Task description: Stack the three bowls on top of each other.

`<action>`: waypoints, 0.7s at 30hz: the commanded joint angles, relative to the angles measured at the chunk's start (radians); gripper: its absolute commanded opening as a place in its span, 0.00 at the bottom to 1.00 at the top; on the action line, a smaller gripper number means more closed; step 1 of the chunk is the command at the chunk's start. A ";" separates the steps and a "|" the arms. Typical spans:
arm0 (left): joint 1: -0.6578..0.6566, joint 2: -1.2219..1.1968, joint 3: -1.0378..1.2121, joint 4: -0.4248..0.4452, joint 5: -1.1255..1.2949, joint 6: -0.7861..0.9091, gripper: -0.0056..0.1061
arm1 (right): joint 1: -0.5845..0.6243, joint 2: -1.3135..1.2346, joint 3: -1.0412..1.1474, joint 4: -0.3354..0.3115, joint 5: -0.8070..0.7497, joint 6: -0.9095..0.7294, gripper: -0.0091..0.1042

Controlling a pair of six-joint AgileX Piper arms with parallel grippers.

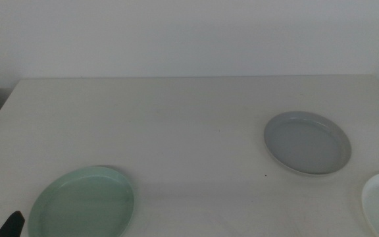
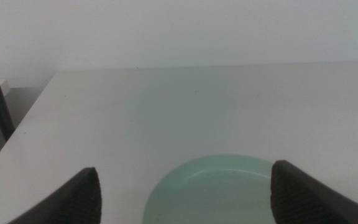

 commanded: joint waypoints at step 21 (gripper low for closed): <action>0.002 -0.014 -0.005 -0.011 -0.076 -0.006 0.99 | -0.007 0.486 -0.696 0.020 0.405 0.100 0.56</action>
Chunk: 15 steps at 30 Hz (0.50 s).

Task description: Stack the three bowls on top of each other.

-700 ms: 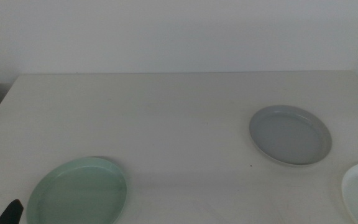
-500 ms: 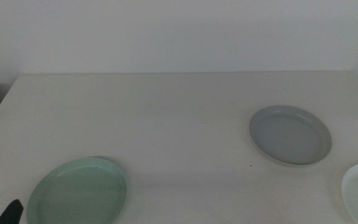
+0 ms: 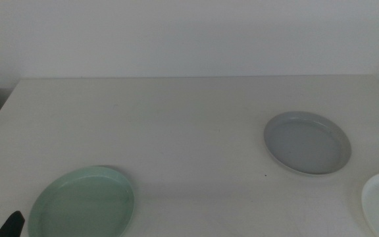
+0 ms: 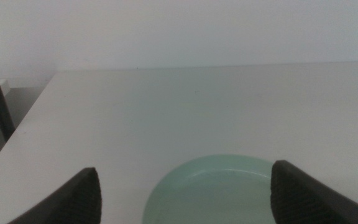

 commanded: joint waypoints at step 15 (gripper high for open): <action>0.002 -0.014 -0.005 -0.011 -0.076 -0.006 0.99 | -0.008 0.665 -0.500 0.030 0.130 0.093 0.56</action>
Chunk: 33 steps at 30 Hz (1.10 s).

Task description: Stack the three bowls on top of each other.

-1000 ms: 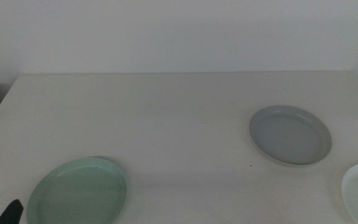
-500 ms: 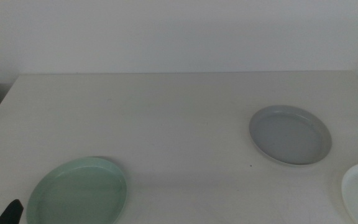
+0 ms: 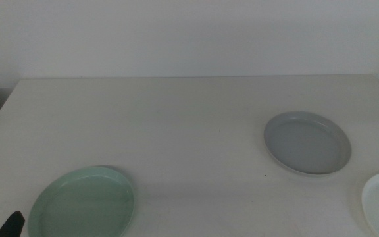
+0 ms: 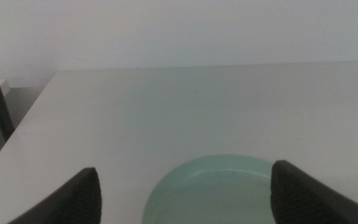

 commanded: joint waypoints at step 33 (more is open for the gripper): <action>0.002 -0.014 -0.005 -0.011 -0.076 -0.006 0.99 | -0.056 0.967 -0.447 0.040 -0.063 -0.098 0.44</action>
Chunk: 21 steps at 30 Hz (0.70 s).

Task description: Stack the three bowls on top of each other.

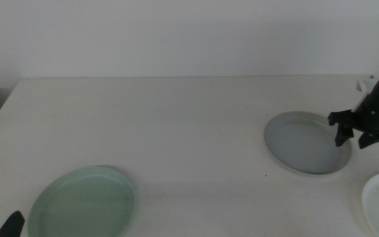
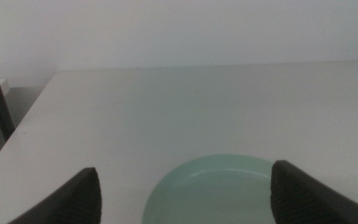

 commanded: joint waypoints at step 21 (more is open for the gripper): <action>0.002 -0.014 -0.005 -0.011 -0.076 -0.006 0.99 | 0.158 -0.336 0.150 0.216 -0.150 -0.073 0.07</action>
